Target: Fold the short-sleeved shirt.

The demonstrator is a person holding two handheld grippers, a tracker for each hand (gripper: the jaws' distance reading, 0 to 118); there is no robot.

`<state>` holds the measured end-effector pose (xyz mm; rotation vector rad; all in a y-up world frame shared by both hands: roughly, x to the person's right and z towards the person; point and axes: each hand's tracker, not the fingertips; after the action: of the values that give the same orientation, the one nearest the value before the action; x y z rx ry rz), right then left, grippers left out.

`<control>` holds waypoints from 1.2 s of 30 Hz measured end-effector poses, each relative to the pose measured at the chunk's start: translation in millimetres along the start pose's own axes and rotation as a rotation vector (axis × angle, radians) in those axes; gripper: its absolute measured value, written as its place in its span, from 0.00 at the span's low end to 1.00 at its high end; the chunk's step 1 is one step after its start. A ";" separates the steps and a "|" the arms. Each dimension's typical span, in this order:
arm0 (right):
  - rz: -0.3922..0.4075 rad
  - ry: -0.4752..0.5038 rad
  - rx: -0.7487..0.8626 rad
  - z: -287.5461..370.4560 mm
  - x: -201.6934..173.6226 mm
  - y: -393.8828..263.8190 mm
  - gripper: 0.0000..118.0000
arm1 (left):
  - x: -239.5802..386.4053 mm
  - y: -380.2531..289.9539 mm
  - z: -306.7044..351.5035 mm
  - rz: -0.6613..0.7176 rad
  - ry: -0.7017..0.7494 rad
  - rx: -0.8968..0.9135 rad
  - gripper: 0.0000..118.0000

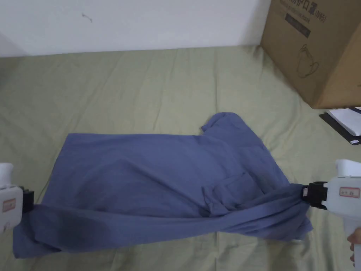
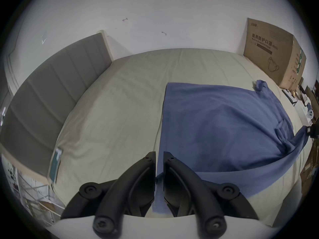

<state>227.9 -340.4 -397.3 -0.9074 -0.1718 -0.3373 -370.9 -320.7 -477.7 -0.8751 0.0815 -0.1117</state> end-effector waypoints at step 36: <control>0.029 0.071 -0.076 41.6 -24.2 -112.0 0.00 | -5.4 -124.6 39.8 0.160 -0.091 -0.128 0.02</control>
<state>165.1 -365.8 -296.0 -0.9707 -0.0811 -0.3508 -379.6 -368.9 -356.3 -0.9966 0.0737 0.0844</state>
